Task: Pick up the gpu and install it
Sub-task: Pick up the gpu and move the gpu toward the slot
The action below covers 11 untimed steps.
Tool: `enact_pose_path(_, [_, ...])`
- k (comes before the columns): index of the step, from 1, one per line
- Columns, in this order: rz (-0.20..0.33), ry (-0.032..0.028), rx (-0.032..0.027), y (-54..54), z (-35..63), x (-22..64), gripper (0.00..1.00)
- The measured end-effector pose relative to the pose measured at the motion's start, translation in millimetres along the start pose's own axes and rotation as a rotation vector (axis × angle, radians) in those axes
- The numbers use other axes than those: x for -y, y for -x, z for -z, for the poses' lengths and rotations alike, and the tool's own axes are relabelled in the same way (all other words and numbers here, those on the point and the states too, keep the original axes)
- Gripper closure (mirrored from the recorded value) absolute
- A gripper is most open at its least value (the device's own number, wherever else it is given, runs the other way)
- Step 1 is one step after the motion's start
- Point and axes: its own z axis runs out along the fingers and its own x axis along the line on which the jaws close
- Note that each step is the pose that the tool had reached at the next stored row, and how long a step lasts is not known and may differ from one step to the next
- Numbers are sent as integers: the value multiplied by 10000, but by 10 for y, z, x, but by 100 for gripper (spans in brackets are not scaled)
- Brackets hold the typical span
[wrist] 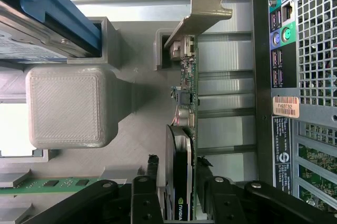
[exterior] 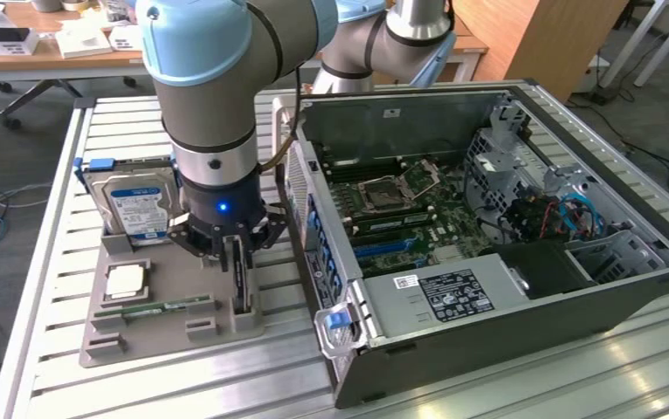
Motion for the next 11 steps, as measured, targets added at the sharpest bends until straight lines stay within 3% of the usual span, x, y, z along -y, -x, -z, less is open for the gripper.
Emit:
enact_pose_path(1, [0,0,0,0,0,0,62])
enact_pose_path(11, [0,0,0,7,0,-1,62])
